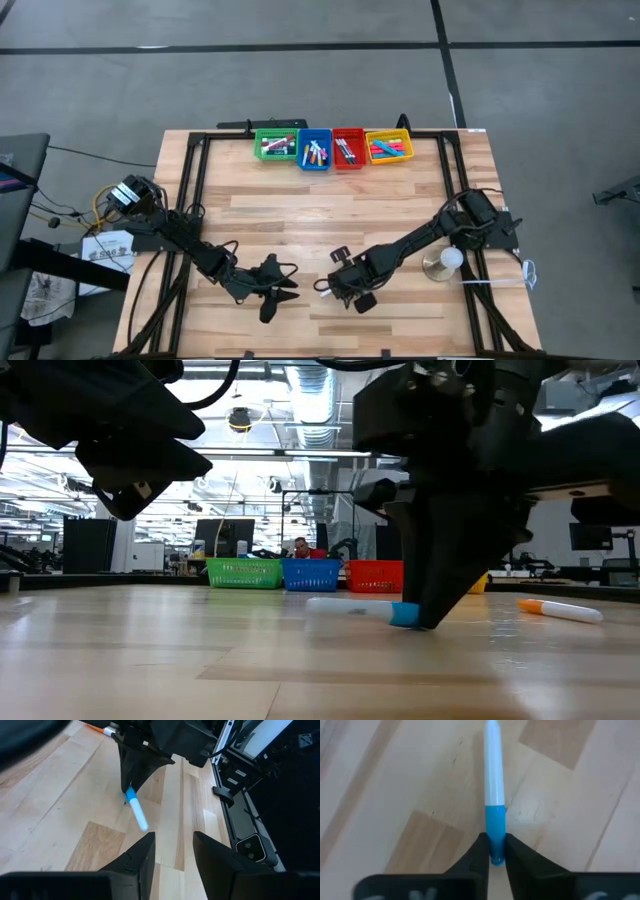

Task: Pick & Place Markers
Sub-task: Put the small light blue highlighter pen into the blue bin

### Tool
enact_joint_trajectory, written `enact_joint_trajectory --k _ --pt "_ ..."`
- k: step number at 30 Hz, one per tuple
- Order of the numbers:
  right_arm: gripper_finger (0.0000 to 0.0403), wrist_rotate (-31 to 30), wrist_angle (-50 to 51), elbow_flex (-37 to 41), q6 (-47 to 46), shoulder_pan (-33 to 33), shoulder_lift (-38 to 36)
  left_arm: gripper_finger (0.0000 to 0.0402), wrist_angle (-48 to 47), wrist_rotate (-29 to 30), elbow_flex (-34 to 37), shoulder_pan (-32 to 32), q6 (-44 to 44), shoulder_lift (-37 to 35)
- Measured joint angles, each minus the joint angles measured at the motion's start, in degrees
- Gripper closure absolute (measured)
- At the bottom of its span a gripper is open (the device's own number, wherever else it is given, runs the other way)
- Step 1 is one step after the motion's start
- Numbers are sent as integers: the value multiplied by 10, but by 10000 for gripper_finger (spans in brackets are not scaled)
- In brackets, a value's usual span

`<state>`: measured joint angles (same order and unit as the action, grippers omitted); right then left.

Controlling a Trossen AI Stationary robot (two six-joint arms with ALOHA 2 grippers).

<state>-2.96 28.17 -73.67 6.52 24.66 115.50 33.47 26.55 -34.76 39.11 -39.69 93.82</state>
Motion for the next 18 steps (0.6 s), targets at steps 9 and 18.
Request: enact_joint_trajectory --k 9,18 --pt "377 3 23 -12 -67 -8 0 270 0 9 0 0 1 0" --pt "384 -19 111 -79 -61 -28 0 270 0 23 0 0 2 0"
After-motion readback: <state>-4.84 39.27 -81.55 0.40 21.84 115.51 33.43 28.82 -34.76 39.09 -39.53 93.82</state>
